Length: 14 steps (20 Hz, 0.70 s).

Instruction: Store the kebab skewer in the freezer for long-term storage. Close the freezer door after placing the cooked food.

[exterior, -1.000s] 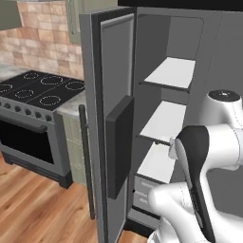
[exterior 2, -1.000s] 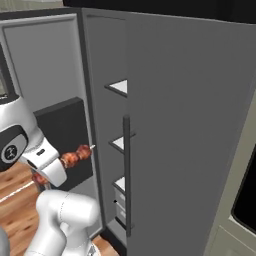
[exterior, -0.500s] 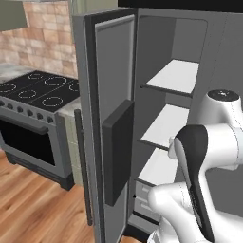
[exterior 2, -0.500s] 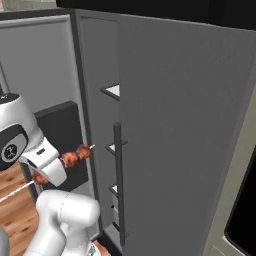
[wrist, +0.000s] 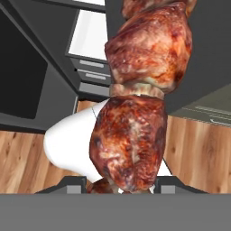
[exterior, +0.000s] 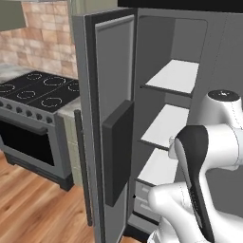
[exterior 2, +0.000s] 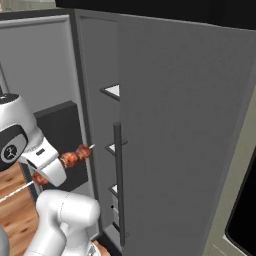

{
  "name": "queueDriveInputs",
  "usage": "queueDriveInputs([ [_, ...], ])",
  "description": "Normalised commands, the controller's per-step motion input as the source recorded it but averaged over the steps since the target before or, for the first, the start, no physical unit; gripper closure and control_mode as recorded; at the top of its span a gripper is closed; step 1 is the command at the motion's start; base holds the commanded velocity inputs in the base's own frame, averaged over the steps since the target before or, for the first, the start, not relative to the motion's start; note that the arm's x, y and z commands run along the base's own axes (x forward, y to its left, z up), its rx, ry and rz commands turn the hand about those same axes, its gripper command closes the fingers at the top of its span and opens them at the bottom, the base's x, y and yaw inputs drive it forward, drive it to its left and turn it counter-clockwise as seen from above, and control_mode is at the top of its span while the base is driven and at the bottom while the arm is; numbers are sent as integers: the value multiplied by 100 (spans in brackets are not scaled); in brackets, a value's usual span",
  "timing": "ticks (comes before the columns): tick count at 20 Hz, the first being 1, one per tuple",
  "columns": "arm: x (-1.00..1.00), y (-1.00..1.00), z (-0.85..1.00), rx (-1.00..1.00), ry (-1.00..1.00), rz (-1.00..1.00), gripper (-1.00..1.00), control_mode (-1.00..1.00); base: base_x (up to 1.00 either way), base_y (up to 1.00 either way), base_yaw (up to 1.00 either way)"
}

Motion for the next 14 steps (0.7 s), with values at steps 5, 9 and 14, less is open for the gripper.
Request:
queueDriveInputs([
  [5, 0, 0, 0, 0, 0, 0, 100, 100, 40, 1, 1],
  [9, 0, 0, 0, 0, 0, 0, 100, 100, 4, 3, 15],
  [14, 0, 0, 0, 0, 0, 0, 100, 100, 0, 4, 13],
])
